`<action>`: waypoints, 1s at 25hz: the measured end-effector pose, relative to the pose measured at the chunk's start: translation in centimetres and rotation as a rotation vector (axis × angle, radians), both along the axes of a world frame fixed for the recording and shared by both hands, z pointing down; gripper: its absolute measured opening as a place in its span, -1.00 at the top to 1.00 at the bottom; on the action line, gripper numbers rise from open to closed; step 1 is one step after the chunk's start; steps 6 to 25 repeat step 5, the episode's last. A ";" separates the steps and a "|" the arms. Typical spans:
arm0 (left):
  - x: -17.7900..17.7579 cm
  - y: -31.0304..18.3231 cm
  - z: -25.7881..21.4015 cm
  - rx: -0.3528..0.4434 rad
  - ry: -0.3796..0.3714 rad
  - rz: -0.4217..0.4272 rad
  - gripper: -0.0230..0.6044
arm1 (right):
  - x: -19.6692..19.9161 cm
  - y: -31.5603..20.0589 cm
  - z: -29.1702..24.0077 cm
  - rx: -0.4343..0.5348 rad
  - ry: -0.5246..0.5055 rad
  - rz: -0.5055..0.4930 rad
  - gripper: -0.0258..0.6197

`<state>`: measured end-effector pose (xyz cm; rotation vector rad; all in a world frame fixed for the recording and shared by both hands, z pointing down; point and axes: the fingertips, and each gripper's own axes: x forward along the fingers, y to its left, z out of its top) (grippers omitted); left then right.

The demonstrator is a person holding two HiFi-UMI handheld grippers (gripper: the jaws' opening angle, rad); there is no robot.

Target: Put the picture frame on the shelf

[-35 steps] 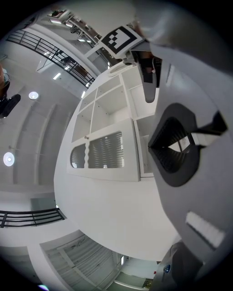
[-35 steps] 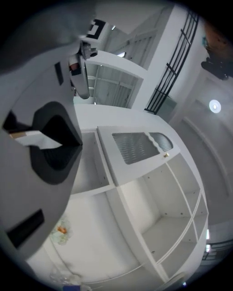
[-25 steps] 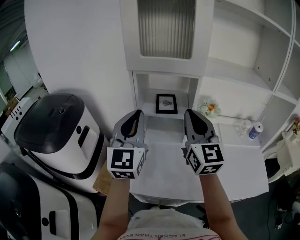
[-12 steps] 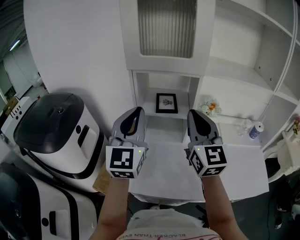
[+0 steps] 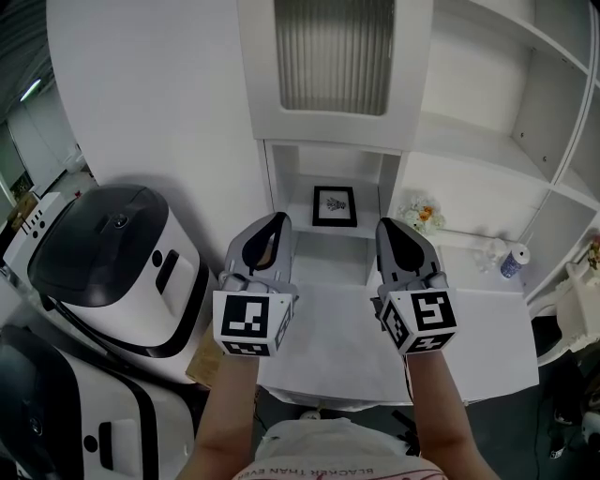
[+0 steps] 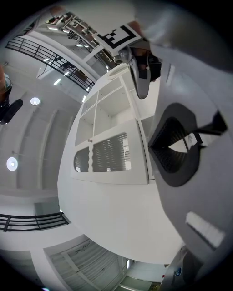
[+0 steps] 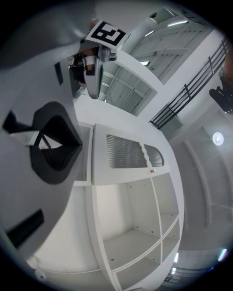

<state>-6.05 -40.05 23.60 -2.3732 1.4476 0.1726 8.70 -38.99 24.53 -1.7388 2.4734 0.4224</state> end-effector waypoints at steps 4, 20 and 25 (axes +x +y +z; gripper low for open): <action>0.3 -0.1 -0.1 0.006 -0.004 0.006 0.90 | 0.0 0.0 -0.3 0.010 -0.003 0.003 0.90; 0.4 -0.1 -0.1 0.007 -0.005 0.008 0.90 | 0.0 0.0 -0.3 0.012 -0.003 0.004 0.90; 0.4 -0.1 -0.1 0.007 -0.005 0.008 0.90 | 0.0 0.0 -0.3 0.012 -0.003 0.004 0.90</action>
